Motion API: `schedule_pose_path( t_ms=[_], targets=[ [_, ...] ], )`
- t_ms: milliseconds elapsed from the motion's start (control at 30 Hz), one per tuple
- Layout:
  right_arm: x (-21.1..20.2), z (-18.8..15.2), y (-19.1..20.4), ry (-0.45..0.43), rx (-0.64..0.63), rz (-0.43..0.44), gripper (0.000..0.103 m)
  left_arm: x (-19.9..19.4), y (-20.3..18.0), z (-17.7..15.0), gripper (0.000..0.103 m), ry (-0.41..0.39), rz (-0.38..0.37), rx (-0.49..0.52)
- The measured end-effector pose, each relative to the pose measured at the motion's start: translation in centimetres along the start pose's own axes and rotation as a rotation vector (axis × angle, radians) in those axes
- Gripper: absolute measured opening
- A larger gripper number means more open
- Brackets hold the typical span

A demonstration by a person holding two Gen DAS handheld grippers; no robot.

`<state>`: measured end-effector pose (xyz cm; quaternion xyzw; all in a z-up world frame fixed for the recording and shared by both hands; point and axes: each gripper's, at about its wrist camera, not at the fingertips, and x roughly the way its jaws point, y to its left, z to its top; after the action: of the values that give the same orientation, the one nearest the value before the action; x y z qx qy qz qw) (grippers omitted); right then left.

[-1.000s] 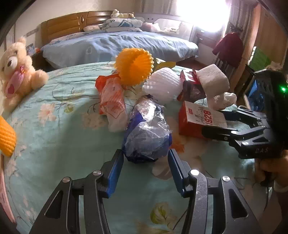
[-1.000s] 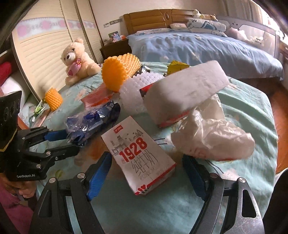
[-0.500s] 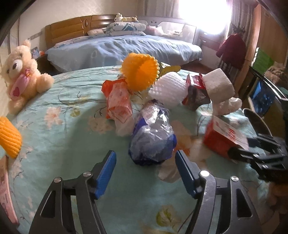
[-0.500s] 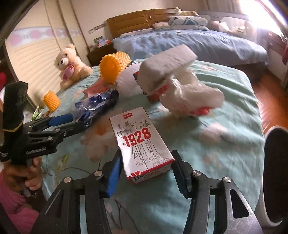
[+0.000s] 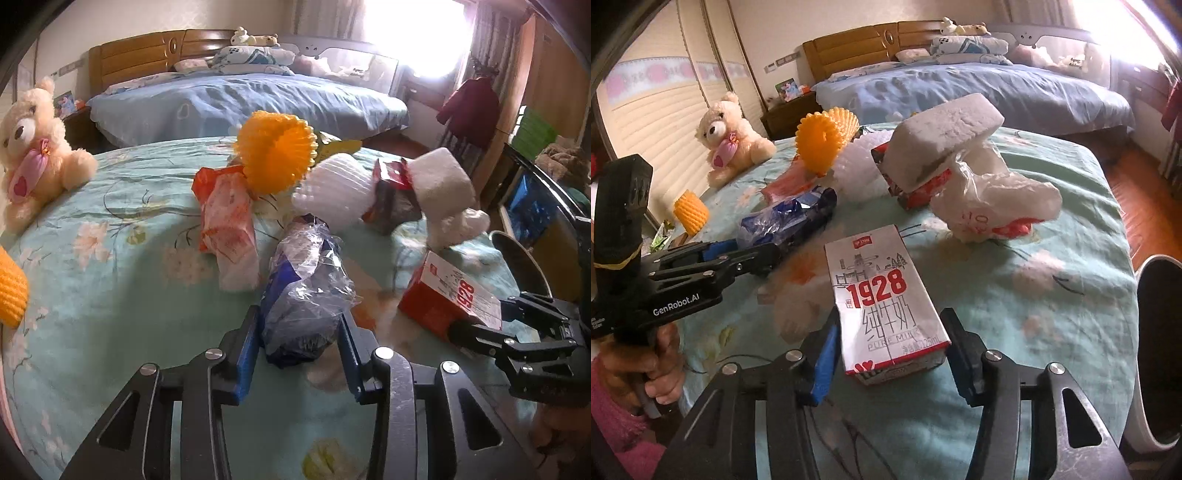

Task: Collect trash
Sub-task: 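Grasp the red-and-white milk carton with the right tool while the left tool grasps the blue plastic bag, then carry the milk carton and blue plastic bag over the bin with both tools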

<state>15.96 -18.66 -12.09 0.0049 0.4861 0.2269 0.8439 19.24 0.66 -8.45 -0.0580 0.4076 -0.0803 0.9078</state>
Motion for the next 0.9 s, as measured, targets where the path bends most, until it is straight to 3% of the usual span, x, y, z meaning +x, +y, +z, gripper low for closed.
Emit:
schedule_pose_path(
  t_ms=[433,900],
  targets=[
    [-6.5,-5.0,-3.2,-0.103,0.170,-0.093,0.052,-4.2,-4.9,-2.0,0.035,-0.019,-0.135,0.085],
    [-12.0,-7.9,-9.0,-0.186,0.339,-0.203,0.051,-3.3,-12.5,-1.6,0.034,0.001,-0.239,0.235]
  ],
)
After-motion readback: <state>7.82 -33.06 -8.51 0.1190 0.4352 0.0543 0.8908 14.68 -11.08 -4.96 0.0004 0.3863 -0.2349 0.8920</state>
